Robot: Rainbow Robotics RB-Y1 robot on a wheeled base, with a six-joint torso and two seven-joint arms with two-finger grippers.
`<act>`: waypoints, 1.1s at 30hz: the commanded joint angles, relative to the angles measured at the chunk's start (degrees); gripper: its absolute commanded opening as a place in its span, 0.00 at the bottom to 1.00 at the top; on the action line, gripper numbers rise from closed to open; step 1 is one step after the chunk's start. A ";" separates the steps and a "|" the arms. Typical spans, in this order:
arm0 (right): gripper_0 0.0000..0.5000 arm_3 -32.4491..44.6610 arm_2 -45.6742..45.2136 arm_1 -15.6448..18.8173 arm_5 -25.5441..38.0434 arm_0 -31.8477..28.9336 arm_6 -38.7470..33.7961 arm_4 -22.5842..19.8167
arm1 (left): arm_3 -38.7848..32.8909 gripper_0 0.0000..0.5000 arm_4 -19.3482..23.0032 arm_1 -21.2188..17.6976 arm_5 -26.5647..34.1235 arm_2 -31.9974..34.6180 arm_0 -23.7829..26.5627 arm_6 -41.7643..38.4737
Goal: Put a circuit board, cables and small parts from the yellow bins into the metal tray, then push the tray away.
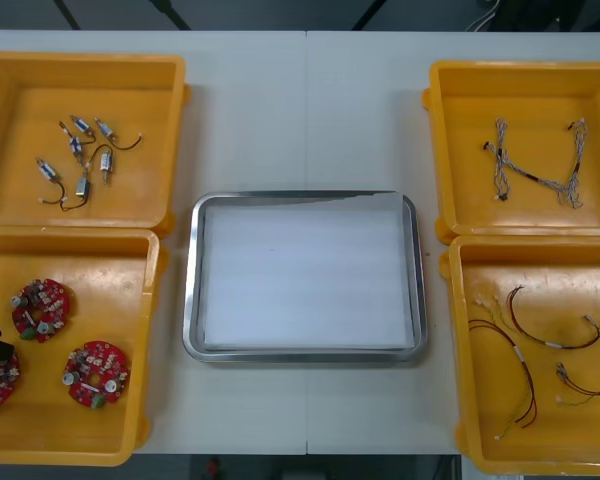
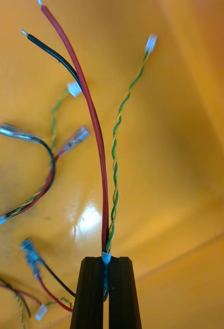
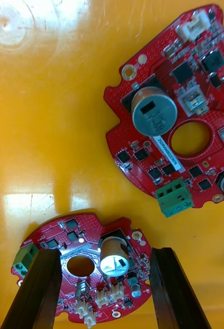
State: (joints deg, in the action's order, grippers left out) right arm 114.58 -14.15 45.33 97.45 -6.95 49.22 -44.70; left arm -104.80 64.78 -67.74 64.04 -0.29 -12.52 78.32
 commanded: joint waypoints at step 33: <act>0.00 14.36 -6.86 3.81 12.55 18.81 40.16 -11.99 | 0.48 1.00 -1.33 -1.08 -2.43 -2.70 -2.69 -6.87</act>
State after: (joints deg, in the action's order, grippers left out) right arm 126.93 -20.20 46.55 109.58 8.11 86.37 -55.80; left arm -104.52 64.12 -67.74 62.14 -2.11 -13.62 78.11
